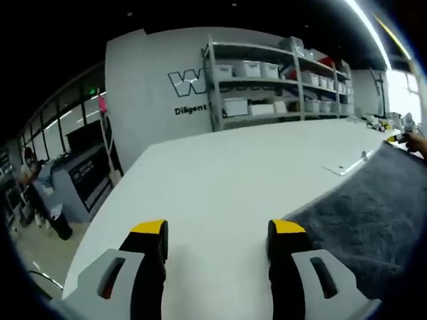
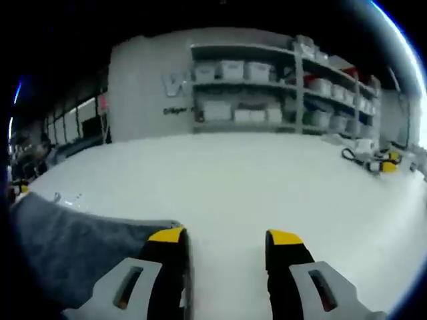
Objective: Open the folded towel by lifting each exposed corner and separating the folded layers until the towel lies flat within the target outline without major curled edges
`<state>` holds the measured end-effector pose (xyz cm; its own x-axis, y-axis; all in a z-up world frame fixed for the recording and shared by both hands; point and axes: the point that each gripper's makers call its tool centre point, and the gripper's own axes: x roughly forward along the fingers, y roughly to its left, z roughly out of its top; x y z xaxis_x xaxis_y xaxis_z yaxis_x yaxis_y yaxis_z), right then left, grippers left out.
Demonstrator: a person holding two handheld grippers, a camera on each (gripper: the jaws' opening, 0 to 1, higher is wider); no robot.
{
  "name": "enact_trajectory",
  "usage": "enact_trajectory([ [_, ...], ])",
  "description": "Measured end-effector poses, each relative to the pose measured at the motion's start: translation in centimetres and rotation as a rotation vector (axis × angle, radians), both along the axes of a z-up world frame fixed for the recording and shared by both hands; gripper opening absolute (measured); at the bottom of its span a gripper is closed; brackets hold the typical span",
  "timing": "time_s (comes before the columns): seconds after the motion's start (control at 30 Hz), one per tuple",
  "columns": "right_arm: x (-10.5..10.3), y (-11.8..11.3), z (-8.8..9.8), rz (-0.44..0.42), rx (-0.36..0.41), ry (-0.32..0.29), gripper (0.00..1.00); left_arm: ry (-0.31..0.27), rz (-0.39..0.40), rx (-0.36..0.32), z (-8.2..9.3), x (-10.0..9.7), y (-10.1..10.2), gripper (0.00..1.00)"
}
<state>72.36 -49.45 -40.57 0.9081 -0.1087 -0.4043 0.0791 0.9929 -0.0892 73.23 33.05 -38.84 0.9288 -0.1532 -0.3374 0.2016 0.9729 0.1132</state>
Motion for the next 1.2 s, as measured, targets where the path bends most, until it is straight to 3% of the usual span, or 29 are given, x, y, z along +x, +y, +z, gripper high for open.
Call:
enact_trajectory([
  [0.2, 0.0, 0.0, 0.0, -0.001, -0.142, 0.023, 0.49, 0.0, -0.001, 0.003, 0.0, -0.1, -0.1, 0.59],
  [0.47, -0.1, -0.1, 0.2, 0.0, -0.152, 0.027, 0.5, 0.0, -0.001, 0.003, 0.2, -0.2, 0.0, 0.6],
  [0.53, -0.5, 0.1, 0.6, 0.001, -0.159, 0.019, 0.49, -0.004, -0.001, 0.003, 0.5, -0.2, 0.0, 0.61],
  [0.6, -0.7, 0.8, 1.7, 0.008, -0.118, -0.015, 0.5, -0.01, 0.0, 0.0, 0.8, -0.2, 0.0, 0.63],
  [0.67, -0.6, 0.8, 2.7, 0.01, -0.12, -0.032, 0.51, -0.024, 0.005, -0.007, 1.3, -0.1, 0.0, 0.7],
  [0.77, -0.5, 1.3, 4.1, 0.026, -0.122, -0.058, 0.55, -0.058, 0.035, -0.006, 2.2, 0.1, 0.3, 0.91],
  [0.83, -0.4, 2.2, 4.5, 0.058, -0.1, -0.063, 0.62, -0.063, 0.036, -0.005, 2.5, 0.1, 0.3, 0.99],
  [0.9, -0.4, 3.1, 4.9, 0.091, -0.051, -0.064, 0.92, -0.064, 0.036, -0.026, 3.1, 0.0, 0.2, 1.0],
  [0.93, -0.4, 3.5, 5.1, 0.106, -0.048, -0.07, 0.99, -0.063, 0.02, -0.046, 3.4, -0.1, -0.2, 1.0],
  [1.0, -0.6, 3.6, 6.0, 0.114, -0.052, -0.076, 1.0, -0.065, -0.002, -0.094, 4.0, -0.4, -0.9, 1.0],
  [1.2, -1.7, 4.2, 9.1, 0.121, -0.054, -0.128, 1.0, -0.089, -0.016, -0.103, 5.9, -1.0, -1.6, 1.0],
])
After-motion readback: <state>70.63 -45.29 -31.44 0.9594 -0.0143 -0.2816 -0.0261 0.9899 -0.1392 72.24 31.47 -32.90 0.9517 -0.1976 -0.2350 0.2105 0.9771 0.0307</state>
